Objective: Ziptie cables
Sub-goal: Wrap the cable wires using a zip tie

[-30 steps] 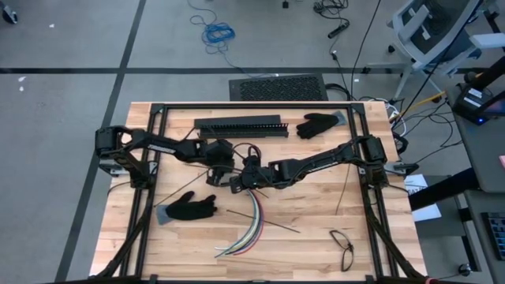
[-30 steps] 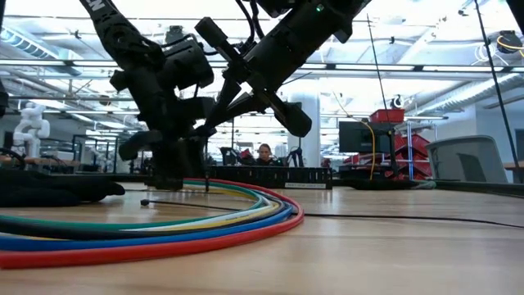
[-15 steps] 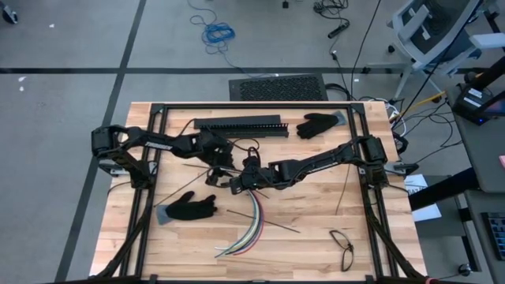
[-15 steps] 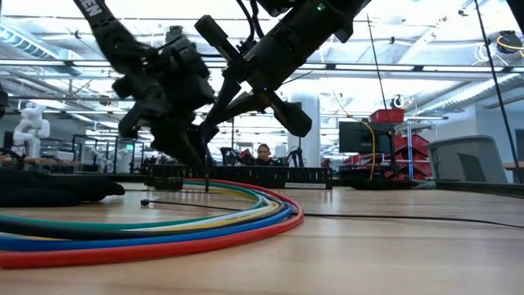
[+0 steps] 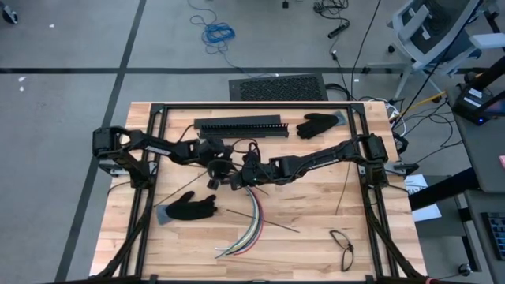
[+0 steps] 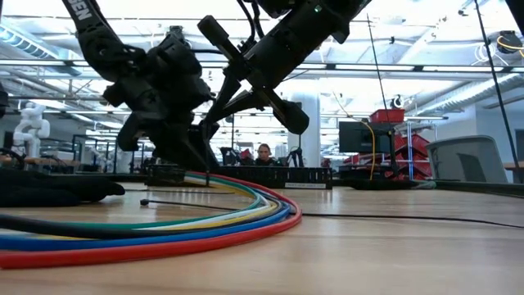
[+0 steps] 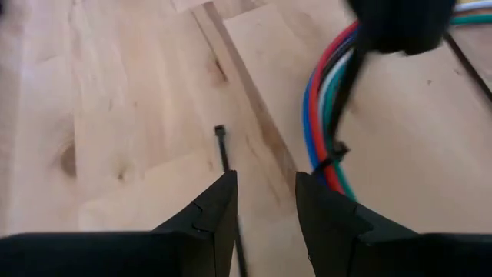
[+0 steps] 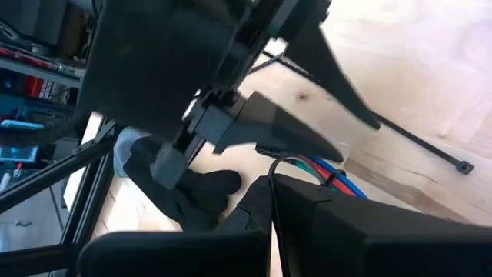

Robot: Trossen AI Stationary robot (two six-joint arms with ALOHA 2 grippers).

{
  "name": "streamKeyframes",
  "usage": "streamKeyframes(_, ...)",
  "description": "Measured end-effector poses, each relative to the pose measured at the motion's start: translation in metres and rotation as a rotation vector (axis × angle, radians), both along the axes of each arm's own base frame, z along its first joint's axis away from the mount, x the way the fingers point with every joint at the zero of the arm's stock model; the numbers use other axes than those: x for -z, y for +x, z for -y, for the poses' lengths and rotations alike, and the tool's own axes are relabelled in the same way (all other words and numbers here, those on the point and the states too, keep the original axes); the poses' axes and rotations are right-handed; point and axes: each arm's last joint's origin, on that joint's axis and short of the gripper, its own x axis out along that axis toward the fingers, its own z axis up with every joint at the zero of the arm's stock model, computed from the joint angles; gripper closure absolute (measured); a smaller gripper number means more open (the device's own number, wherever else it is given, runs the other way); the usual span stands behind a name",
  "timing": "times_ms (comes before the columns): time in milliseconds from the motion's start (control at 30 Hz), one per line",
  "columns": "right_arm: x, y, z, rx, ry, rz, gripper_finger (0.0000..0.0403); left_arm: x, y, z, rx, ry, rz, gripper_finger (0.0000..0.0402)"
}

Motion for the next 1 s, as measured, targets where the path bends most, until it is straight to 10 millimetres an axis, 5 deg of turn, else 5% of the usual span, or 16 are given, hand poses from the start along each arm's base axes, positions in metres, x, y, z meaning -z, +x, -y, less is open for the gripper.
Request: streamKeyframes(1000,0.0,0.0,0.009,0.01,-0.013,-0.01,0.0403,0.003,0.0,0.015,0.04,-0.004,-0.041,0.0272)
